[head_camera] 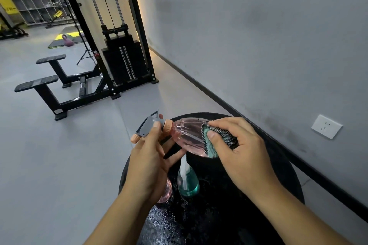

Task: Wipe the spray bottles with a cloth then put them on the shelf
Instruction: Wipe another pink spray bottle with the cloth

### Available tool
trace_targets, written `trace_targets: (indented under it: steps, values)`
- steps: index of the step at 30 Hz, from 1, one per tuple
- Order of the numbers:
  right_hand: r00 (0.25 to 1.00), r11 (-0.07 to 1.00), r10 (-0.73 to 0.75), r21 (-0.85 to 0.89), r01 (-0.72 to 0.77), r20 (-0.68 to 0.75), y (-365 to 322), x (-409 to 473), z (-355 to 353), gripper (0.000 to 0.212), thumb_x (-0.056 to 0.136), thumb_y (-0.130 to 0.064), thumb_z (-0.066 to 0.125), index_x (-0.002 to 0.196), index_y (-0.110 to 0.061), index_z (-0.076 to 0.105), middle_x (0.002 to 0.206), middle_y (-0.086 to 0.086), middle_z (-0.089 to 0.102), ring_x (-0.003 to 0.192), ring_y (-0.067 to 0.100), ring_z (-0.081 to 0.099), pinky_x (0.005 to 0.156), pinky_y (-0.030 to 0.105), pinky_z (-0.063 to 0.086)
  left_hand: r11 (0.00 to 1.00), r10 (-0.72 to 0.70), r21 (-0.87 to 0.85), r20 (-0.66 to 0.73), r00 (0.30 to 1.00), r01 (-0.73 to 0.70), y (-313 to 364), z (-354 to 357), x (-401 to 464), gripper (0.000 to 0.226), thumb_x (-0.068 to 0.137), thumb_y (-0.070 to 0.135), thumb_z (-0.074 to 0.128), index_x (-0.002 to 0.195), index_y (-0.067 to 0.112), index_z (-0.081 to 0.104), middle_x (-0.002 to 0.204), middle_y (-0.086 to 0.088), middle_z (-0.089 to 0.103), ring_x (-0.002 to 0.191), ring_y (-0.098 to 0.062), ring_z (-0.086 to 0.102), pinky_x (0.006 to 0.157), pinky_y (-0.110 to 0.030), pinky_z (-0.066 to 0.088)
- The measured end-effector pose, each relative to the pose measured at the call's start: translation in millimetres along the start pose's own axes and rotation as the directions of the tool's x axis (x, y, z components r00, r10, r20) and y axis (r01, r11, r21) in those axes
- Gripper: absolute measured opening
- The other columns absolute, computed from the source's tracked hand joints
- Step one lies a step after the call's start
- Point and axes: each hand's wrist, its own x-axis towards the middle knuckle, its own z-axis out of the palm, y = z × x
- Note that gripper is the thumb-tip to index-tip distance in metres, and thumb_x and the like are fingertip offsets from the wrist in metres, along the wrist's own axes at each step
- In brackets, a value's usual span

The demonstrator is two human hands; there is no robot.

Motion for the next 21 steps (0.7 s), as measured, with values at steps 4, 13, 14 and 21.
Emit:
trace_targets:
  steps: [4, 13, 14, 21]
  values:
    - [0.999, 1.0, -0.01, -0.023, 0.009, -0.032, 3, 1, -1, 0.019, 0.094, -0.022, 0.074, 0.112, -0.026, 0.077, 0.113, -0.018, 0.064, 0.114, 0.007, 0.063, 0.089, 0.013, 0.051, 0.997, -0.075, 0.01, -0.009, 0.997, 0.075, 1, -2, -3, 0.038, 0.107, 0.043, 0.056, 0.121, 0.012, 0.074, 0.126, -0.007, 0.078, 0.118, -0.033, 0.074, 0.102, -0.069, 0.054]
    - [0.996, 0.995, 0.029, -0.1, -0.02, 0.08, 10, 4, -2, 0.019, 0.097, -0.029, 0.069, 0.115, -0.031, 0.074, 0.113, -0.023, 0.061, 0.113, 0.003, 0.061, 0.096, 0.031, 0.054, 0.996, -0.079, 0.051, -0.018, 0.997, 0.079, -4, -3, 0, 0.044, 0.109, 0.04, 0.053, 0.128, 0.004, 0.069, 0.129, -0.009, 0.076, 0.115, -0.04, 0.074, 0.108, -0.066, 0.051]
    - [0.995, 0.993, 0.016, -0.119, -0.005, 0.097, 9, 4, -2, 0.02, 0.098, -0.028, 0.068, 0.117, -0.032, 0.073, 0.114, -0.023, 0.06, 0.114, 0.005, 0.06, 0.097, 0.033, 0.054, 0.995, -0.08, 0.059, -0.015, 0.997, 0.081, -4, -3, -1, 0.044, 0.108, 0.039, 0.053, 0.127, 0.003, 0.069, 0.129, -0.008, 0.077, 0.115, -0.04, 0.074, 0.108, -0.065, 0.051]
    - [0.966, 0.95, -0.079, -0.275, 0.148, 0.246, 2, 4, 6, 0.023, 0.099, -0.031, 0.065, 0.122, -0.031, 0.07, 0.12, -0.023, 0.056, 0.117, 0.003, 0.051, 0.096, 0.011, 0.04, 0.992, -0.05, 0.118, 0.015, 0.999, 0.048, -12, 6, -8, 0.04, 0.105, 0.033, 0.058, 0.129, 0.001, 0.067, 0.124, -0.01, 0.078, 0.115, -0.039, 0.075, 0.101, -0.053, 0.06]
